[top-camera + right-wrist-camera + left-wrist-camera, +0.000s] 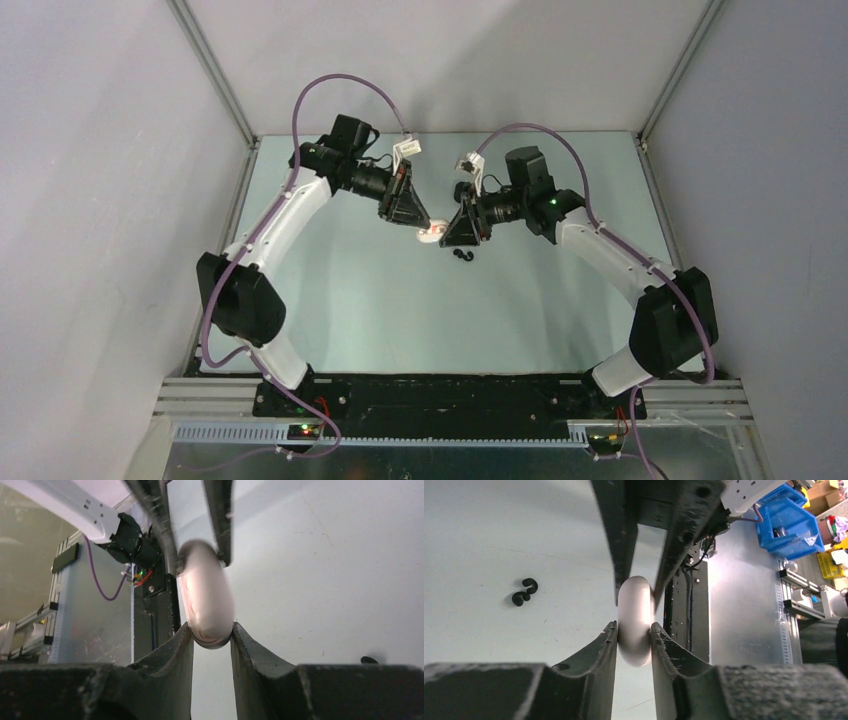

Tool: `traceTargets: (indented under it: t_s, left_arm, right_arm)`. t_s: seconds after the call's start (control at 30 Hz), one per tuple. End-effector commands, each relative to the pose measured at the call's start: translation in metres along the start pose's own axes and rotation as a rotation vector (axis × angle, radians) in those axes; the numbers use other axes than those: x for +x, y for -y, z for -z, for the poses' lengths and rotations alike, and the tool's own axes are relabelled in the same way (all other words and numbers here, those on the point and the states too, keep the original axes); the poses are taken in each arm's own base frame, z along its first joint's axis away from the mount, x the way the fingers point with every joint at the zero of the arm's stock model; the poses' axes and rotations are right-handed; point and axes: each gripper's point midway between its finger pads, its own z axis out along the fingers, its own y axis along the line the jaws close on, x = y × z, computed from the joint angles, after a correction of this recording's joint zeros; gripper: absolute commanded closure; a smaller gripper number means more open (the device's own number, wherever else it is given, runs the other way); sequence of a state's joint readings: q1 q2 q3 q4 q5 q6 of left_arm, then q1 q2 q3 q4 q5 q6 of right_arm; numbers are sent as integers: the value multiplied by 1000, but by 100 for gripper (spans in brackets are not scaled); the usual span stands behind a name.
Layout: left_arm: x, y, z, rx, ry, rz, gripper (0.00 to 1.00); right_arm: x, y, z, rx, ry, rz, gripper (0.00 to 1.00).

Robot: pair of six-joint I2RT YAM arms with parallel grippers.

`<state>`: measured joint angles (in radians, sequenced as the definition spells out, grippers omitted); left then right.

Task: Insert the wireless bluetooth earbuds into the charging case
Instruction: Close the charging case.

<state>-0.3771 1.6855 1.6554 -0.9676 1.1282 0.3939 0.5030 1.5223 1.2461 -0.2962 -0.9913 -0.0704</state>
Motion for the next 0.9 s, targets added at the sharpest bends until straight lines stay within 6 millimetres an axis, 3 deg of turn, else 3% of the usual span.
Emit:
traceTargets:
  t_s: [0.0, 0.17, 0.3, 0.47, 0.57, 0.73, 0.87]
  left_arm:
    - [-10, 30, 6, 52, 31, -75, 65]
    - [-13, 34, 9, 37, 34, -142, 52]
    - [-14, 32, 10, 13, 30, -160, 49]
    - [-10, 2, 18, -174, -30, -169, 44]
    - [-6, -24, 27, -339, -63, -99, 40]
    - [18, -73, 50, -666, -123, 119, 28]
    - [48, -88, 58, -782, -161, 200, 17]
  right_arm:
    - [-39, 11, 4, 15, 106, -9, 79]
    - [-38, 22, 4, 20, 117, -92, 82]
    - [-36, 32, 6, 34, 118, -116, 84]
    - [-13, 56, 15, 125, 78, -183, 85]
    - [16, 80, 37, 214, 57, -302, 85]
    - [77, 114, 78, 370, 13, -482, 87]
    - [130, 137, 109, 514, -50, -608, 87]
